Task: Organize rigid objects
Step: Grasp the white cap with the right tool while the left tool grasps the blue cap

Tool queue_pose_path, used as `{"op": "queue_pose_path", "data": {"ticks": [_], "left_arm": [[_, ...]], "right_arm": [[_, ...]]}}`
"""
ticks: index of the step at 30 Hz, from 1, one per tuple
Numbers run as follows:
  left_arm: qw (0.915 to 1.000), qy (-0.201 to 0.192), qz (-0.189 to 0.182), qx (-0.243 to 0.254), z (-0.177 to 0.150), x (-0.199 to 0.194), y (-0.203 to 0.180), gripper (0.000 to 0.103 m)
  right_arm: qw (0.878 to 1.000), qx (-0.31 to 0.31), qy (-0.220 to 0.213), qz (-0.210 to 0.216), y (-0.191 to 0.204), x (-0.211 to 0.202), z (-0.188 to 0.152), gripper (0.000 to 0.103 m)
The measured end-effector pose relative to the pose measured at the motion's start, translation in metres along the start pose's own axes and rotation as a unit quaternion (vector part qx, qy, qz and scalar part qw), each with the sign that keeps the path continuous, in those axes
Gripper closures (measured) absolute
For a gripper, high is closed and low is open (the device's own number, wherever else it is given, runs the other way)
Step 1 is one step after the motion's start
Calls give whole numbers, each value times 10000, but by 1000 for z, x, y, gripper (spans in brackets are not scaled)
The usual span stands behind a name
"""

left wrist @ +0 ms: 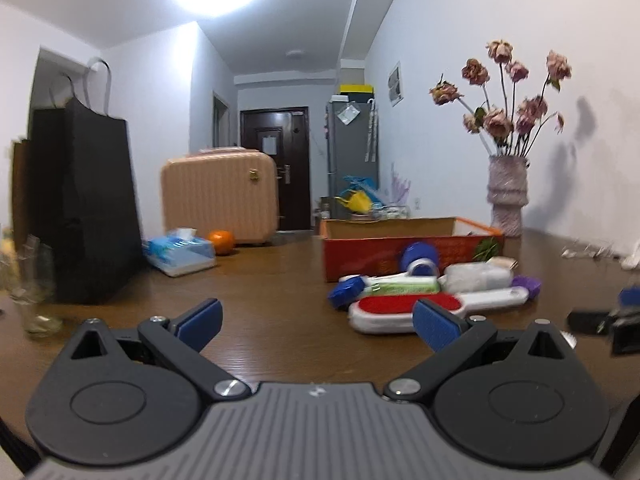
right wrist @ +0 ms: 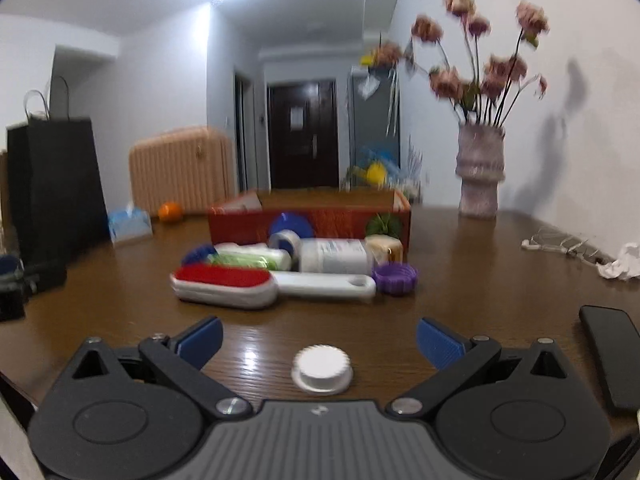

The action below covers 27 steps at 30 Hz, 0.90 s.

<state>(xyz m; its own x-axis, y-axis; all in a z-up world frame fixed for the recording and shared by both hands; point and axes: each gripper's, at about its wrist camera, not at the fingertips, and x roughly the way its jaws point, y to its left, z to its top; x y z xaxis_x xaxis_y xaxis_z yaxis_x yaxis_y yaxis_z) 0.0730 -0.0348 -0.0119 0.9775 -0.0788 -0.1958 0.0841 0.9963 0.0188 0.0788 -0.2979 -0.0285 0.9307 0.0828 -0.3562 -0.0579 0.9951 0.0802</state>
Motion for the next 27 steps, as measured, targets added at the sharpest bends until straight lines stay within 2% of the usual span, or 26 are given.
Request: {"op": "queue_pose_path", "data": {"ticks": [2, 5, 7, 9, 11, 13, 14, 15, 16, 19, 21, 25, 27], "left_arm": [[9995, 185, -180, -204, 4, 14, -8, 0], [9984, 394, -368, -147, 8, 35, -25, 0], [9979, 500, -413, -33, 9, 50, -35, 0], [9970, 652, -409, -8, 11, 63, -41, 0], [9954, 845, -447, -68, 12, 76, -43, 0], [9934, 1050, -447, -124, 13, 90, -42, 0], [9929, 1087, -451, -145, 14, 96, -40, 0], [9929, 1088, -459, -156, 16, 101, -36, 0], [9932, 1070, -443, -156, 19, 106, -32, 0], [9951, 947, -238, -154, 29, 132, -19, 0], [9932, 1144, 90, -217, 36, 160, -9, 0], [9838, 1546, -167, -898, 46, 210, 12, 2], [9736, 1853, -367, -1279, 44, 232, 18, 12]], "right_arm": [[9999, -8, 105, -77, -12, 11, 5, 0], [9995, -108, 310, 24, -23, 23, 7, 2], [9985, -89, 496, 234, -25, 32, 4, 9], [9965, -131, 697, 440, -22, 41, 1, 20], [9948, -327, 759, 589, -17, 48, -3, 22], [9932, -539, 827, 619, -11, 56, -3, 29], [9922, -613, 879, 644, -10, 59, -2, 39], [9911, -650, 934, 696, -9, 63, -2, 57], [9900, -644, 1012, 749, -9, 68, -1, 66], [9897, -529, 1063, 802, -14, 79, 5, 68], [9905, -558, 1015, 746, -15, 88, 12, 68], [9918, -638, 882, 674, -18, 101, 26, 68], [9924, -641, 825, 656, -19, 106, 33, 68]]}}
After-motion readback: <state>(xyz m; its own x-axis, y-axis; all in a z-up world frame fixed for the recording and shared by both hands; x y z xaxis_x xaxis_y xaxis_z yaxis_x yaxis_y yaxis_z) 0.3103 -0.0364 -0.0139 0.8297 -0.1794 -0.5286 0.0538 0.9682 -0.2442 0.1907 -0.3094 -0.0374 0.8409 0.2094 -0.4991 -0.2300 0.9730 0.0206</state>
